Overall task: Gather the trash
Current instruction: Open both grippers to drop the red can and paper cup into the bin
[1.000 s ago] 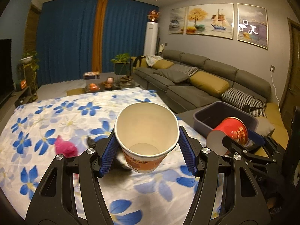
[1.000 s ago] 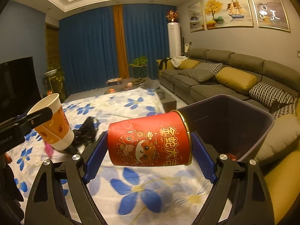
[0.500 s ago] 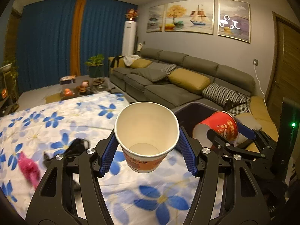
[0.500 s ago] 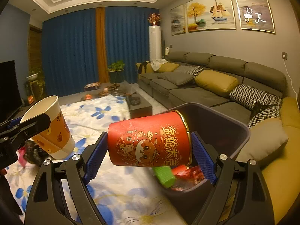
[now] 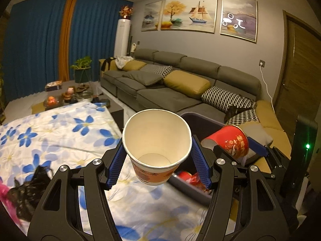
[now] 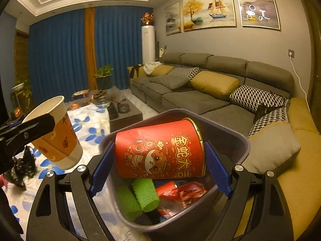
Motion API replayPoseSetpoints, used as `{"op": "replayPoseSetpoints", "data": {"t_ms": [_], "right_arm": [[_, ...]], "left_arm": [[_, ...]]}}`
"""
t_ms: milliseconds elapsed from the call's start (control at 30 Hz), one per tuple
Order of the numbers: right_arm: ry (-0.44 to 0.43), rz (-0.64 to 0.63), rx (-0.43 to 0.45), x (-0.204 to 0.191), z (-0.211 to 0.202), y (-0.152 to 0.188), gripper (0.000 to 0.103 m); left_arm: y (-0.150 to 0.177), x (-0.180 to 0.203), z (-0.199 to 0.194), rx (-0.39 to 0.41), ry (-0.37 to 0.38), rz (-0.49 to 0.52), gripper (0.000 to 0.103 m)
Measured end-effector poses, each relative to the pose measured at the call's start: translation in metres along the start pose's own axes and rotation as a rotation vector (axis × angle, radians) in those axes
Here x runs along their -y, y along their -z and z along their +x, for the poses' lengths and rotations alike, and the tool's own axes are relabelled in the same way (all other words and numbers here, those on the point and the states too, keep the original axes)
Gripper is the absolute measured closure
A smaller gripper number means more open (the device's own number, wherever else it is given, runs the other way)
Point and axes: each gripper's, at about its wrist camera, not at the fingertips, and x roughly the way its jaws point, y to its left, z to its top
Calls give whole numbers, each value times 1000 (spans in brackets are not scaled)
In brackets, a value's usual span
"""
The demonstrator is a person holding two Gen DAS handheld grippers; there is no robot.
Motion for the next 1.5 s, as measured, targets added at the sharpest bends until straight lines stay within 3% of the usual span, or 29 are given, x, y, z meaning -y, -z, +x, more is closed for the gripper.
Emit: {"op": "replayPoseSetpoints", "data": {"t_ms": [600,1300,1500], "right_arm": [[33,-5,-26,15,24,7,19],[31,3,-49,18,30,12,19],[29,3,-55,19,31,15,19]], "left_arm": [[5,19,57,-61,45,22,41],[6,33,77,-89,71,37,41],[9,32,80,-106,86,27,35]]}}
